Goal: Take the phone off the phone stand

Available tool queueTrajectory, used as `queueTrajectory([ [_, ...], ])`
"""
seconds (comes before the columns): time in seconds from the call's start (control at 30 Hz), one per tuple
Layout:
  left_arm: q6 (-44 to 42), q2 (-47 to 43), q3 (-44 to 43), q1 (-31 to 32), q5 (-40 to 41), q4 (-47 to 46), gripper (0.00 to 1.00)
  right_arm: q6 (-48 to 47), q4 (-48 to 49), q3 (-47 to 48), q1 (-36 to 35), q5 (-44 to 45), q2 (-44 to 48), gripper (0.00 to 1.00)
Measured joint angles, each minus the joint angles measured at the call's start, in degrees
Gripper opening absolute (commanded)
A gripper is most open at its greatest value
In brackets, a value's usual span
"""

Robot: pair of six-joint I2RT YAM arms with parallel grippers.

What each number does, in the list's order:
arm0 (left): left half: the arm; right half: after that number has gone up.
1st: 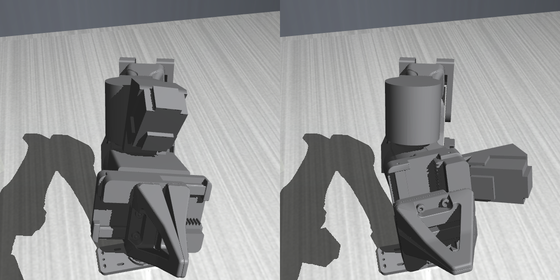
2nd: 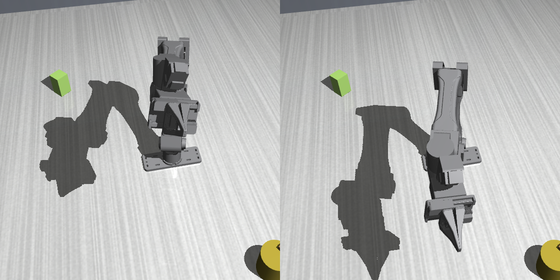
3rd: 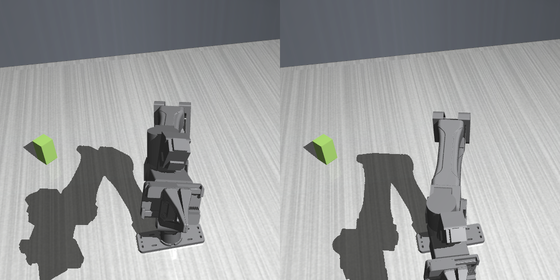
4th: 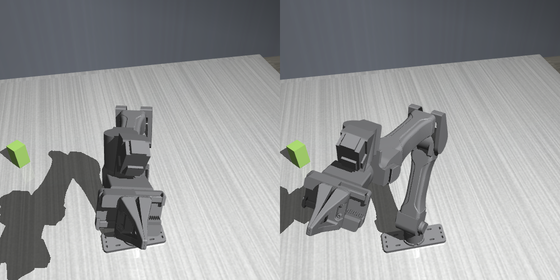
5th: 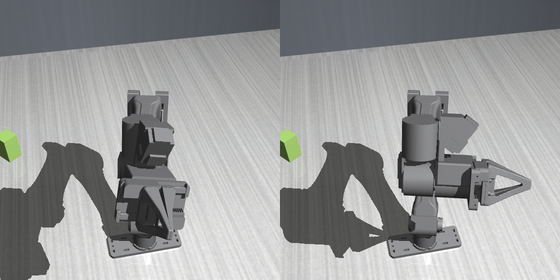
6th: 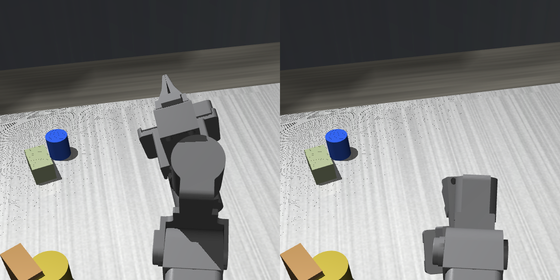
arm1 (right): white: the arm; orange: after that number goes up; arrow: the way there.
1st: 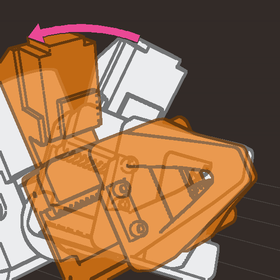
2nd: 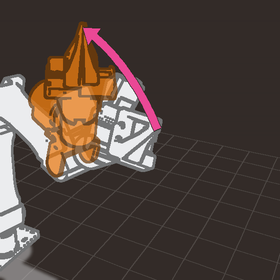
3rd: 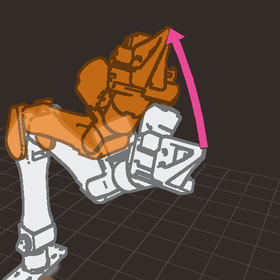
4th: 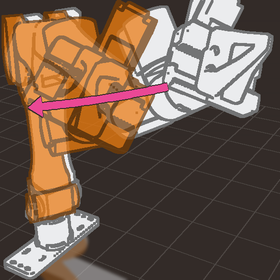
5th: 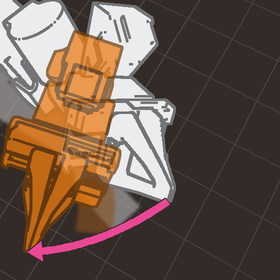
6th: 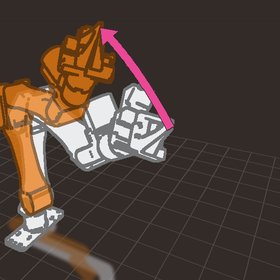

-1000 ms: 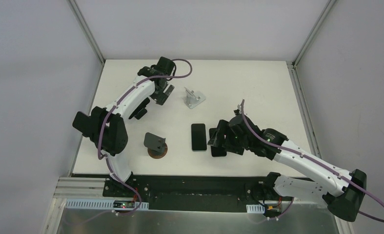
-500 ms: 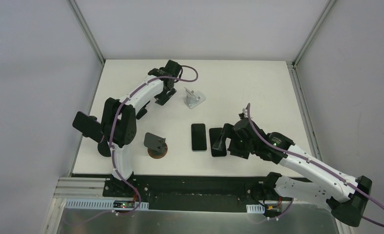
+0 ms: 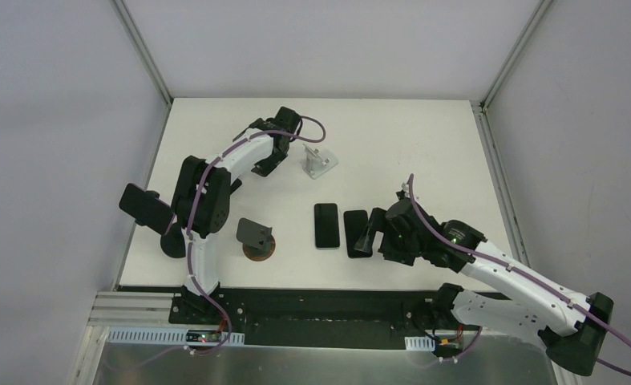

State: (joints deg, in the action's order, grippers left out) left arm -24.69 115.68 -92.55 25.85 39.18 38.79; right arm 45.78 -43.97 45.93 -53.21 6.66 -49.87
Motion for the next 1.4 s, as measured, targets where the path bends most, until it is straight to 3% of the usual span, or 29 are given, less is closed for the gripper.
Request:
queueTrajectory([
  [0.77,-0.5,1.8,3.5,0.0,7.9,-7.2,0.91,-0.4,-0.5,0.0,0.0,0.0,-0.9,0.93],
  [1.4,-0.5,1.9,7.2,-0.4,9.5,-9.8,0.89,-0.3,-0.9,0.0,0.0,0.0,-0.2,0.93],
])
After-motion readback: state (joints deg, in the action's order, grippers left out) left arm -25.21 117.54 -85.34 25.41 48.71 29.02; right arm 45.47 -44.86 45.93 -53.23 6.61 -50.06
